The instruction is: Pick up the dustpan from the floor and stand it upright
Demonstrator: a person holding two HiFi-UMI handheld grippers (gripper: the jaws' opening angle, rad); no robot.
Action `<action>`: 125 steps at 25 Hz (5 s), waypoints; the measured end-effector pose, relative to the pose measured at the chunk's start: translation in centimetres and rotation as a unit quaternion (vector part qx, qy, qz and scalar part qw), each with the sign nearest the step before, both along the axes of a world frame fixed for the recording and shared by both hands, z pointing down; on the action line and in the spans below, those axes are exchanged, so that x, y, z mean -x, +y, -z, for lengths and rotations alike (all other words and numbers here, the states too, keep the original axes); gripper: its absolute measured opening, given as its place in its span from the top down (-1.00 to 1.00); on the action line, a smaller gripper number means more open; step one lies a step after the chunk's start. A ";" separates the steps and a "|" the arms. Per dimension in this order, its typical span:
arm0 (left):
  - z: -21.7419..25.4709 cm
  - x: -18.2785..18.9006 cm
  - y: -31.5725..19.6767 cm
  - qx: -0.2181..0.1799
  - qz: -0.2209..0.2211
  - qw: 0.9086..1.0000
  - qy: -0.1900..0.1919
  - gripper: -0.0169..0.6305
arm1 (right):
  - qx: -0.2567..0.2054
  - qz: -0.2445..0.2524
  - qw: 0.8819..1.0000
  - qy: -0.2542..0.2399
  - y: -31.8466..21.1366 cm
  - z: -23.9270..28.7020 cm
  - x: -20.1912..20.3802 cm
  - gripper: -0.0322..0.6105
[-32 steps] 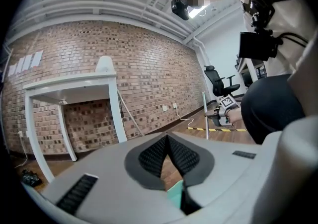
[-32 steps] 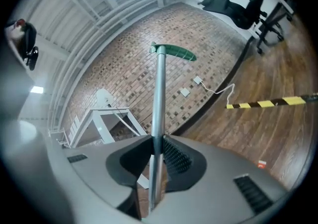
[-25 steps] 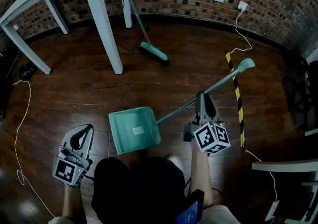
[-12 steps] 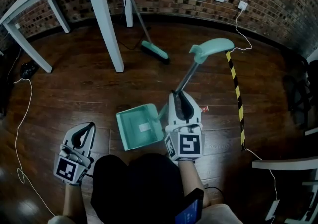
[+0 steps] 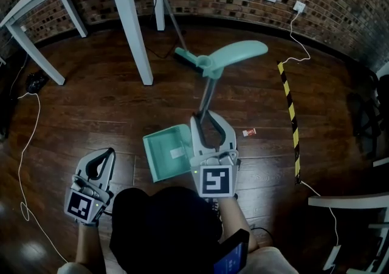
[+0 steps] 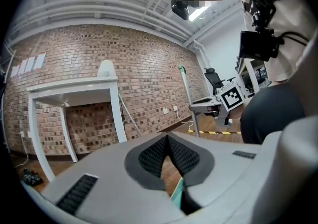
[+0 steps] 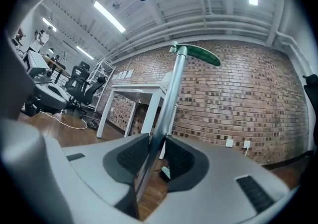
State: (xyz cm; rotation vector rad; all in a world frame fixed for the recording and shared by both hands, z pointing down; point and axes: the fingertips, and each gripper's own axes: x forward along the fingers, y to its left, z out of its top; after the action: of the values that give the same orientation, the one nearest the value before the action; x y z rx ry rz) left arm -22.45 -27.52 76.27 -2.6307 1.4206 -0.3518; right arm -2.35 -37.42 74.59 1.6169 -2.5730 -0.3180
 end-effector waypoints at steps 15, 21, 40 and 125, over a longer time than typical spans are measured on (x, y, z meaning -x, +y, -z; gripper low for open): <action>2.3 -2.4 -1.8 -0.019 -0.009 0.999 0.035 0.92 | 0.014 0.018 0.999 -0.033 2.3 1.7 -3.6 0.56; 7.9 -3.8 -3.0 -0.059 -0.004 0.997 0.049 0.92 | -0.004 0.010 0.999 -0.045 2.6 7.1 -7.7 0.83; 54.0 -5.1 -1.3 -0.063 -0.007 0.995 0.073 0.92 | -0.041 -0.051 0.994 -0.082 7.1 57.4 -14.6 0.95; 67.5 -20.6 52.7 -0.078 -0.017 0.993 0.083 0.92 | 0.022 0.000 0.997 -0.073 62.5 66.3 -21.5 0.96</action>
State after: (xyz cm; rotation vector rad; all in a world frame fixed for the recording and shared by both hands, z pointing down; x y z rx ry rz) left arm -1.81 25.18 8.80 -2.6049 1.3843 -0.0155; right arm 19.20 25.11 8.29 1.6852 -2.6629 -0.1479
